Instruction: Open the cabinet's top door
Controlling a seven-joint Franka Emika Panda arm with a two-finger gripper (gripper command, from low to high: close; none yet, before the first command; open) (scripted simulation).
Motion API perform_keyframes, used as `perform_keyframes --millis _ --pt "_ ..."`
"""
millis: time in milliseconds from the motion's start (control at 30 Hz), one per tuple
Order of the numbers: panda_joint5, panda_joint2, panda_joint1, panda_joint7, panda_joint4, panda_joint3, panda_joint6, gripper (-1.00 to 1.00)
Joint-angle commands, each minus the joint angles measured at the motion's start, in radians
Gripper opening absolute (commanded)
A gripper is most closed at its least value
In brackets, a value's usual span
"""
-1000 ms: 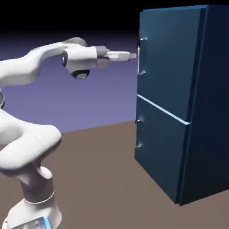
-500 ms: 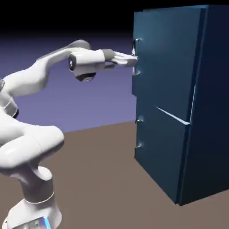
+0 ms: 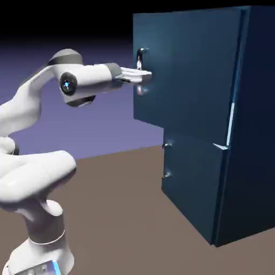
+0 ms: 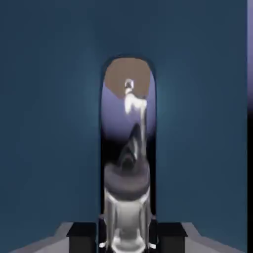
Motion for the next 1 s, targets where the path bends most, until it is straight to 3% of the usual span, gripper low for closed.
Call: perform_keyframes --millis 0,467,967 --pt "-0.021 0.008 0.008 -0.021 -0.017 -0.036 -0.035 -1.0" --pt "-0.427 0.259 0.02 -0.288 -0.065 -0.543 -0.466 -1.0" --pt "-0.882 0.796 0.141 -0.586 0.216 -0.968 -0.88 -1.0"
